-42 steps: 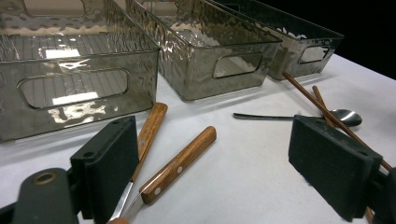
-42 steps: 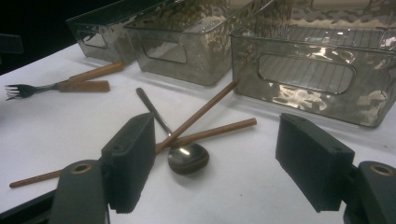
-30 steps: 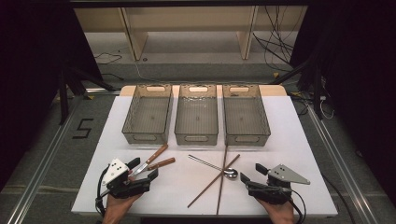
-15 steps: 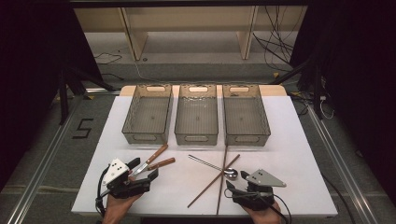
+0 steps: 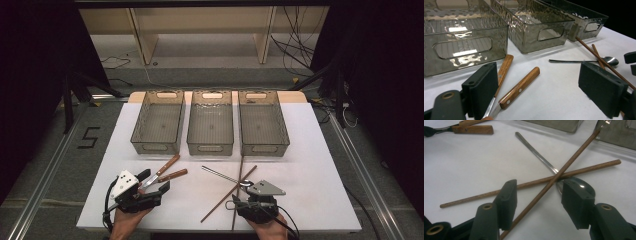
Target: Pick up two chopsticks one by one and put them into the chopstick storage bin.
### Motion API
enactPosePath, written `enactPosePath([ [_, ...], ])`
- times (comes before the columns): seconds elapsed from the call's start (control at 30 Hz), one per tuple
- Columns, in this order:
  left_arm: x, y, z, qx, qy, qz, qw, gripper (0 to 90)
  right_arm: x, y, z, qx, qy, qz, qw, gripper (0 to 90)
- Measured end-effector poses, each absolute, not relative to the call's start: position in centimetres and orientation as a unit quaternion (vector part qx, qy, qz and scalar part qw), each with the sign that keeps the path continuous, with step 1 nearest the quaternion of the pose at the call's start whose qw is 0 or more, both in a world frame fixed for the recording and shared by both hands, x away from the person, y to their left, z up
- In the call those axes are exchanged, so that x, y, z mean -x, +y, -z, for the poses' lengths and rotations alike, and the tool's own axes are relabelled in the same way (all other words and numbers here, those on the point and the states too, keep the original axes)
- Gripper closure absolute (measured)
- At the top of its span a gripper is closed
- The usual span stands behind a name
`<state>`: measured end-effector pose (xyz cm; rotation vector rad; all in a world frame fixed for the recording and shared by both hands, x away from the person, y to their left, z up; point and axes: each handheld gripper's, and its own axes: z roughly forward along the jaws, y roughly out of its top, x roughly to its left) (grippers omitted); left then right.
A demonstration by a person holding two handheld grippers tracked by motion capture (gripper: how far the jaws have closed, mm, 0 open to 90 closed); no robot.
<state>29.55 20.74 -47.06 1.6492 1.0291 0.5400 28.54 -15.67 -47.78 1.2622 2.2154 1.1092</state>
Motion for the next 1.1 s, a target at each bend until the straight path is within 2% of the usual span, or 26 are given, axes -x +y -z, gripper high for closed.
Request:
enactPosePath([
  [0.57,-29.5,20.7,47.1,-0.692,0.431,-0.226,0.534,15.9,-29.6,-14.1,49.2,-0.453,0.795,-0.36,0.181,53.6],
  [1.1,-29.5,20.7,47.0,-0.692,0.43,-0.225,0.535,15.9,-29.7,-14.5,49.6,-0.462,0.794,-0.351,0.177,65.5],
])
